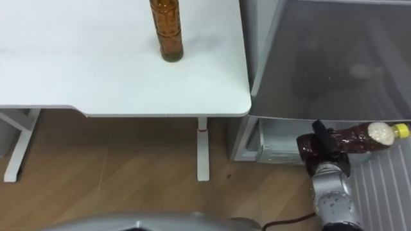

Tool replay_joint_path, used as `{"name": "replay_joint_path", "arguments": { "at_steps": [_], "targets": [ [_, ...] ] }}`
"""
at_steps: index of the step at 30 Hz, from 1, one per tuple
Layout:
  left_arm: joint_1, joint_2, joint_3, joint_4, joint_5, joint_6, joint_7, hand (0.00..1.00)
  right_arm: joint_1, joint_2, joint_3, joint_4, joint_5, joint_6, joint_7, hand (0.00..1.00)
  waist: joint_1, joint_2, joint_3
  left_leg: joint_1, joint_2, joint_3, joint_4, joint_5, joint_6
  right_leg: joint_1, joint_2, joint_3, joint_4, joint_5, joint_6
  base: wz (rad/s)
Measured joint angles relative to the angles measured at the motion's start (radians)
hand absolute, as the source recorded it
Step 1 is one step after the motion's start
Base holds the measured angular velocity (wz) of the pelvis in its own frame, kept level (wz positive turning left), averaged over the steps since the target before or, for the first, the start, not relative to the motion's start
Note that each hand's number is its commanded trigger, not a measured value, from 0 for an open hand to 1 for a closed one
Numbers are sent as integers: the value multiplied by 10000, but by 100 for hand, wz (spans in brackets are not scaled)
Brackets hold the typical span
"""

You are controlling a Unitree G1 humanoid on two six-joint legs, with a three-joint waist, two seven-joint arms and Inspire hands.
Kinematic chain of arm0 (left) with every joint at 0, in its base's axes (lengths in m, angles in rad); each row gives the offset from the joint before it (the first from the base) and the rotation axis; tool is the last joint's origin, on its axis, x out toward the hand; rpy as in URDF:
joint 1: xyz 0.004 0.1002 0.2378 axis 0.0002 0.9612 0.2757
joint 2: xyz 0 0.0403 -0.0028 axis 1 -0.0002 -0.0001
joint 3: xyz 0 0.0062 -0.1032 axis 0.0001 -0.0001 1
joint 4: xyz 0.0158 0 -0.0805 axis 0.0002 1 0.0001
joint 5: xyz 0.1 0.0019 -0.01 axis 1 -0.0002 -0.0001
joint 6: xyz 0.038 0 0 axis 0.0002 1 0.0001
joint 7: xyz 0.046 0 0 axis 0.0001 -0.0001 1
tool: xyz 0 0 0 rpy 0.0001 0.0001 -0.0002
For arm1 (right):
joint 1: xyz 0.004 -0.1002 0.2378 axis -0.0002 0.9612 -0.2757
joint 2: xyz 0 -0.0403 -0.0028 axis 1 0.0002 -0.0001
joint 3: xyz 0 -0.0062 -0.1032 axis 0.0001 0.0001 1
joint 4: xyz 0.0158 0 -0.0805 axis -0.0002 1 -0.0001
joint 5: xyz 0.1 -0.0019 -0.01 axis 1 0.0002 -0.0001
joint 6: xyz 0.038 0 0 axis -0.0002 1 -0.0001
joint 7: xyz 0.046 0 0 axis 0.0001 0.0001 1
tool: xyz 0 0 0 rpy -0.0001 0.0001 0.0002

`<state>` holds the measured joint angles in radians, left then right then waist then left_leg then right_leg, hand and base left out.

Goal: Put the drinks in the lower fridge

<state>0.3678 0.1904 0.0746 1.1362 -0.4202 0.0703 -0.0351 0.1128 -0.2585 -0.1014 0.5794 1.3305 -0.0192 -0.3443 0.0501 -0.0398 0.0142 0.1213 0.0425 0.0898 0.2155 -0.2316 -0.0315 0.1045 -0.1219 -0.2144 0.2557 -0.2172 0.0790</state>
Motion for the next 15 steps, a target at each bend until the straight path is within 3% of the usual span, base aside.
{"name": "replay_joint_path", "arguments": {
  "at_steps": [4,7,10,12,15],
  "targets": [
    [-57,57,-219,-197,399,314,5,0,-489,-39,-11,447,599,168,20,100,-40,40,-16,-152,1,-116,129,0,-2,-132,-8,-83,79,-12,-19,9],
    [-368,79,-194,-206,857,544,25,0,-1357,-48,-66,1216,999,384,224,100,-176,58,-9,-675,0,-117,460,0,-2,-596,-75,-85,469,-53,-76,2],
    [-922,98,-217,-171,1094,611,62,0,-1881,-65,-106,1522,1481,468,357,100,-226,21,38,-1440,-4,-111,949,1,1,-1298,-160,-111,934,-69,-106,5],
    [-1441,312,-557,-156,1170,755,107,0,-2666,-178,-99,2226,1708,529,399,100,-229,21,54,-2207,19,-115,1406,2,5,-2084,-197,-73,1328,-59,-180,0],
    [-2020,383,-605,-163,1098,767,282,0,-3581,-281,-98,2994,1783,586,572,100,-148,-97,128,-3089,25,-85,1848,10,18,-3073,-243,129,1885,-97,-274,-5]
  ]
}}
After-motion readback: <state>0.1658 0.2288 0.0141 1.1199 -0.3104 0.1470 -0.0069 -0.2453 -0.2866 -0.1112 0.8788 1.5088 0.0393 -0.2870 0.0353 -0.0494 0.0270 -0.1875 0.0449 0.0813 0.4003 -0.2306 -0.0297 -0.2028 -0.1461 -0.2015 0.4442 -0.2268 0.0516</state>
